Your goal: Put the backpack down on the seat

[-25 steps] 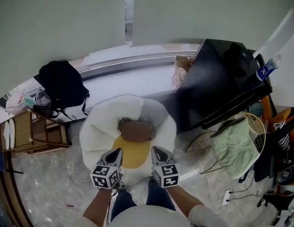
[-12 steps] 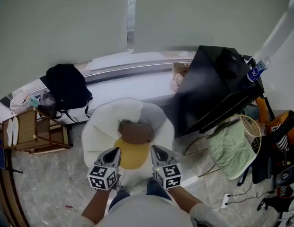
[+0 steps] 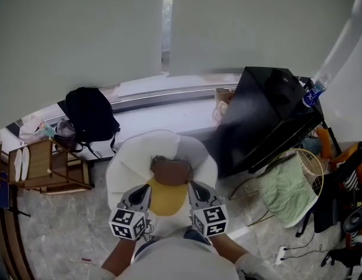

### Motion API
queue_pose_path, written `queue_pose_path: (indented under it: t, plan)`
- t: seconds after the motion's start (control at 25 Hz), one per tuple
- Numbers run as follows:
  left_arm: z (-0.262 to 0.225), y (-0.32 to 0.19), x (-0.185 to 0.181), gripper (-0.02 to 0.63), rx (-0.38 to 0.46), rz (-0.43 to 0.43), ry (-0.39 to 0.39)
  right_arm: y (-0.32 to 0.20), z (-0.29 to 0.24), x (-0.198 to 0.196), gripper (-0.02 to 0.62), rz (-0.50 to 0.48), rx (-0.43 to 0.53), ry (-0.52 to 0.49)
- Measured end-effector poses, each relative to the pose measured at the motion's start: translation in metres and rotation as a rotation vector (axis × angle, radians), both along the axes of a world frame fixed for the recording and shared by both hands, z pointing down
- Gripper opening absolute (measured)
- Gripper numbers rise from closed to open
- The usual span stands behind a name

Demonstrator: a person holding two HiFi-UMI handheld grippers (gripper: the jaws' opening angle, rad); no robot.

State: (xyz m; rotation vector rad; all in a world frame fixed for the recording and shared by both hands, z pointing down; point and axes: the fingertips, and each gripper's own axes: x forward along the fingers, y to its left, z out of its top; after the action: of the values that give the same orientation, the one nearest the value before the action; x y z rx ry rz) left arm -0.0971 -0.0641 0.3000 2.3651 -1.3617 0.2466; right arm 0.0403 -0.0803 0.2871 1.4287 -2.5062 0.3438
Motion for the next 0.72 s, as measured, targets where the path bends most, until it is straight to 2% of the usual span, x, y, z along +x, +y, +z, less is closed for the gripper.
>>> queue_pose_path:
  t: [0.28, 0.72]
  plan:
    - [-0.026, -0.001, 0.001, 0.040, 0.067, 0.010, 0.007, 0.000, -0.035, 0.003, 0.031, 0.007, 0.089, 0.000]
    - [-0.037, 0.000, 0.002, 0.040, 0.098, 0.012, 0.005, 0.004, -0.044, 0.010, 0.031, 0.028, 0.108, -0.002]
